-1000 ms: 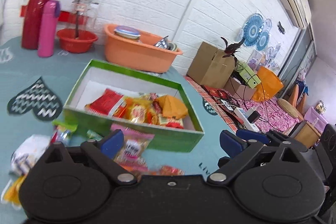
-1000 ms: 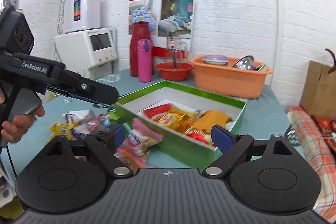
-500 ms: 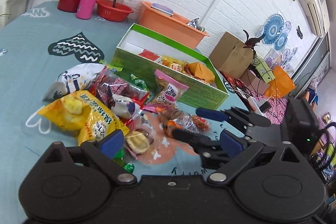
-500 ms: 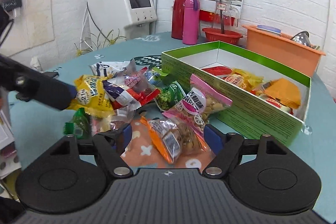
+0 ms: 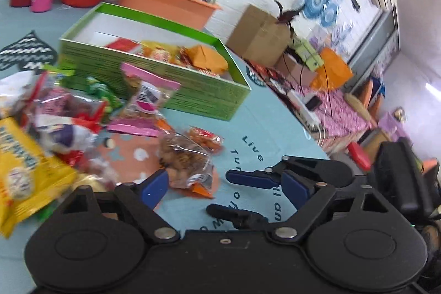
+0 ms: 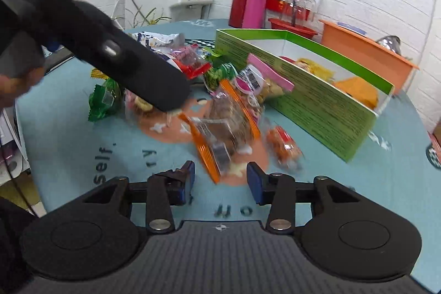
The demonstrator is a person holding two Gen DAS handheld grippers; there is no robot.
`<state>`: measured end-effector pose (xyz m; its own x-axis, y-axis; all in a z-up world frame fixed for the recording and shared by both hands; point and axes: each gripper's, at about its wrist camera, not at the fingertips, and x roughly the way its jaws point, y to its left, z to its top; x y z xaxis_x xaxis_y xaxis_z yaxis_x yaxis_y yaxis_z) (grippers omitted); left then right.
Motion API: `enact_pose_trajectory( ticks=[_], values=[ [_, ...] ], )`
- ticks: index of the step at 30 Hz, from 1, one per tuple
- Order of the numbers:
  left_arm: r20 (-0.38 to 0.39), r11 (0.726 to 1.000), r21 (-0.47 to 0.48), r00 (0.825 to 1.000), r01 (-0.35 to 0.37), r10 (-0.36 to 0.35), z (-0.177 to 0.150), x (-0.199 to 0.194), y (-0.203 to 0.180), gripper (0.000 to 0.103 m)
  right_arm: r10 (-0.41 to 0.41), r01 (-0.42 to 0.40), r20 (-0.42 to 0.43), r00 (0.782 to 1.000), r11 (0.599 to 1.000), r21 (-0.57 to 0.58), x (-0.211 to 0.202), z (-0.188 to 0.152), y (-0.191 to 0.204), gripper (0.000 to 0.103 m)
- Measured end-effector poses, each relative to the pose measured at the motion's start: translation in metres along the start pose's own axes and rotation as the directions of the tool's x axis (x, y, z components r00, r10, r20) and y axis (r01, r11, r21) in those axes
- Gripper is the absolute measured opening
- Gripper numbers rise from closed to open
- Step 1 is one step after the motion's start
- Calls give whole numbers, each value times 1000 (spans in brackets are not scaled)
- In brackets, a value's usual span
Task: Organize snacks
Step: 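Reach the left gripper to the clear bag of brown snacks and grasp it, then carry the clear snack bag into the box and open the left gripper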
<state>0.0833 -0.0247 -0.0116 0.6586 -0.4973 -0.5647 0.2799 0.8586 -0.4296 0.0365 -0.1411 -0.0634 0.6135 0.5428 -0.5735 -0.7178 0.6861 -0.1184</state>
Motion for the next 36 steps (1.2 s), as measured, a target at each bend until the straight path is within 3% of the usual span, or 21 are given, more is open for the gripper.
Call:
enact_pose_trajectory(
  ticks=[2,5,6,12,18,19,21,23,24,26,36],
  values=[
    [-13,1000,11,1000,-27,27,2,13,-1,103,-9,8,4,1000,999,32,-5,-3,-4,77],
    [-7,998,-13,998,-66,66,6,21,4,103,2,-4,29,1000,996,84,-8,-3,-10,100],
    [-2,997,-16,997,-75,75,7,22,7,103,6,-10,36,999,995,95,-7,-3,-10,103],
    [-8,994,-43,995,-101,101,13,24,16,103,57,-63,52,997,990,128,12,9,-12,103],
    [-24,987,60,989,-147,149,20,43,7,103,59,-64,37,998,987,149,27,16,-11,103],
    [-28,982,92,986,-163,166,20,47,4,103,53,-57,35,998,987,152,29,17,-11,102],
    [-22,971,135,979,-197,202,18,53,2,93,39,-40,14,999,984,173,33,17,-13,82],
    [-27,980,110,985,-166,170,19,52,4,91,39,-41,18,999,981,188,33,16,-15,72],
    [-26,981,104,986,-163,166,19,50,3,91,63,-66,19,998,978,196,31,17,-15,54],
    [0,981,116,987,-157,159,21,43,-3,90,79,-82,24,997,978,191,25,20,-14,52],
    [167,980,152,980,-130,104,72,16,-28,90,-12,-9,183,983,993,114,-3,57,-28,52]
  ],
)
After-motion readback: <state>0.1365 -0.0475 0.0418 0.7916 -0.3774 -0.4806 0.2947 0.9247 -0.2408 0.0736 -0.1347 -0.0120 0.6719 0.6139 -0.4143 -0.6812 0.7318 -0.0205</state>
